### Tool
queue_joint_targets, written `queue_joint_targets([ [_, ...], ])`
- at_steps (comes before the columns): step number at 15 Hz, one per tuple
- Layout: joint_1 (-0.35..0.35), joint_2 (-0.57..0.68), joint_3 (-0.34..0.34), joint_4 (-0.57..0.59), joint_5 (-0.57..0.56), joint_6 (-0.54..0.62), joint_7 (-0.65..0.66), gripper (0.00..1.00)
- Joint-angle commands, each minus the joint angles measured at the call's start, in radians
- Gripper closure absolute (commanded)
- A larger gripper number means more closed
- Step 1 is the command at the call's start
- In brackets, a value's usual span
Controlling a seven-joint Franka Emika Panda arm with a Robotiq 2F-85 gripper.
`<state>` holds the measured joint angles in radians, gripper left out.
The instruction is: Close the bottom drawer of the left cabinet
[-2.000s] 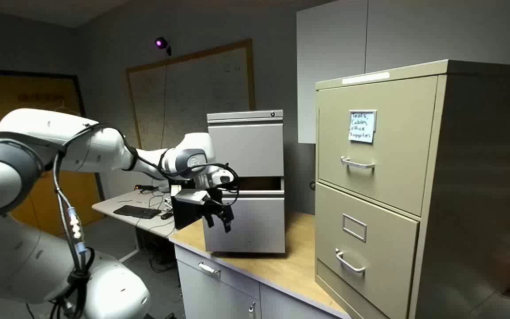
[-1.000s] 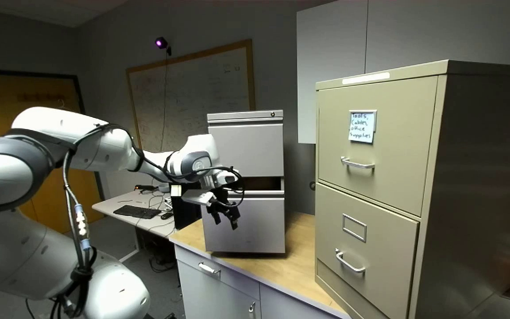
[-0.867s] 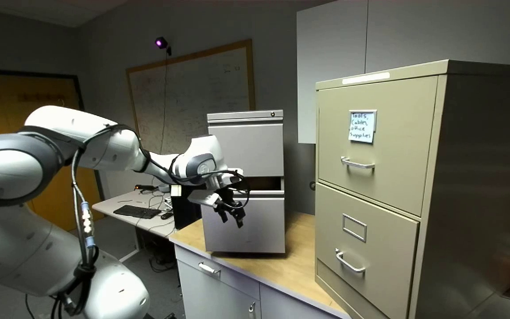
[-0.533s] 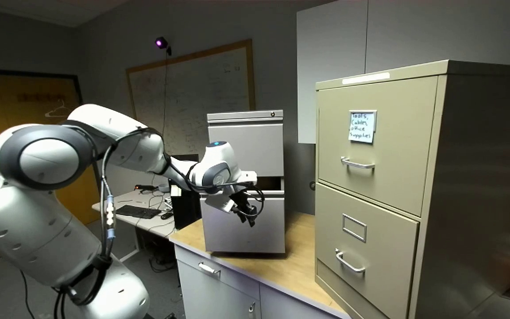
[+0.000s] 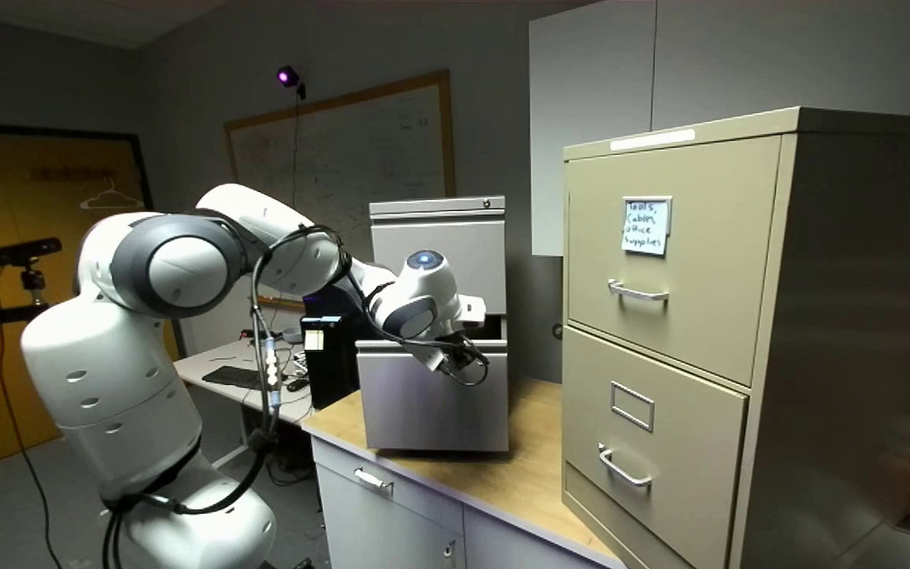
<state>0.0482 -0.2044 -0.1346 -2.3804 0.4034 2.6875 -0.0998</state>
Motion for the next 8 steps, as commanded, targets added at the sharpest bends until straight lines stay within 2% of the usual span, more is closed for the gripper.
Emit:
queue_joint_targets([
  [1,0.062,0.072,-0.036,0.144,0.23,-0.039,-0.168,1.0],
  [6,0.091,0.161,-0.054,0.282,0.506,-0.111,-0.382,1.0],
  [8,0.087,0.203,-0.044,0.329,0.561,-0.152,-0.428,1.0],
])
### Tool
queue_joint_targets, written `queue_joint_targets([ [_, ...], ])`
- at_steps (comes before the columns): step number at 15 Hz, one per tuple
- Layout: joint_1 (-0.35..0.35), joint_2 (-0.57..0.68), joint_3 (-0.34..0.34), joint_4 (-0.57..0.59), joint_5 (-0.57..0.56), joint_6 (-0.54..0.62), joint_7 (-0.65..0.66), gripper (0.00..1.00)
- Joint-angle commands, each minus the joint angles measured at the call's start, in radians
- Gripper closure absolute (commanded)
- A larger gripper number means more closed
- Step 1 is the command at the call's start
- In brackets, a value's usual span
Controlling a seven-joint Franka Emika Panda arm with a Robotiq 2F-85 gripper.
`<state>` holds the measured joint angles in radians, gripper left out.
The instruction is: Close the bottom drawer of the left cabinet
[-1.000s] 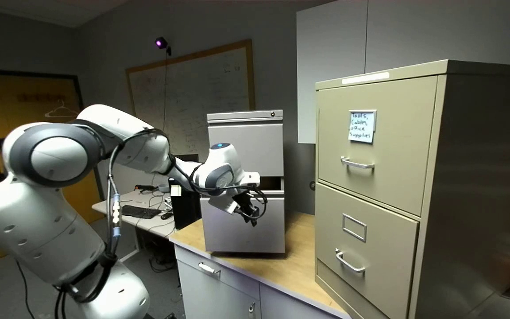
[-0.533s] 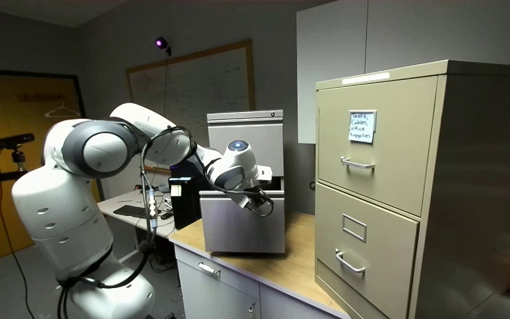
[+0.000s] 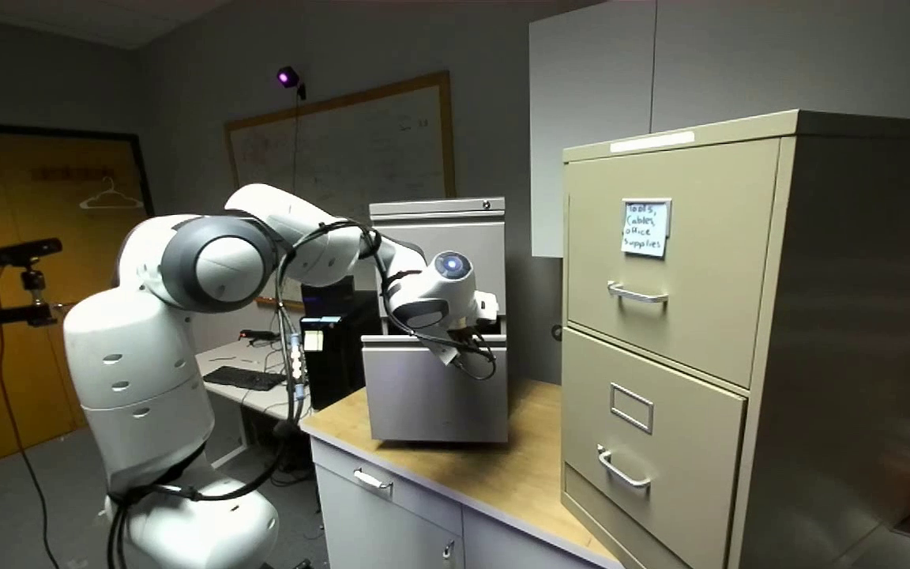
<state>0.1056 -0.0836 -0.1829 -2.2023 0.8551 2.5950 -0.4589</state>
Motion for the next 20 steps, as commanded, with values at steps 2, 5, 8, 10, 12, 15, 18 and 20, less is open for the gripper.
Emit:
queue_joint_targets([
  [2,0.021,0.139,0.012,0.211,0.143,-0.089,-0.102,1.0],
  [5,-0.06,0.23,0.097,0.312,0.176,-0.129,-0.125,1.0],
  [8,-0.092,0.307,0.141,0.413,0.164,-0.158,-0.111,1.0],
  [10,-0.107,0.359,0.164,0.483,0.141,-0.173,-0.101,1.0],
  [12,-0.118,0.41,0.182,0.548,0.12,-0.185,-0.093,1.0],
  [15,-0.131,0.482,0.208,0.644,0.097,-0.21,-0.08,1.0],
  [18,-0.135,0.536,0.225,0.724,0.046,-0.234,-0.064,1.0],
  [20,-0.144,0.544,0.228,0.748,-0.002,-0.276,-0.049,1.0],
])
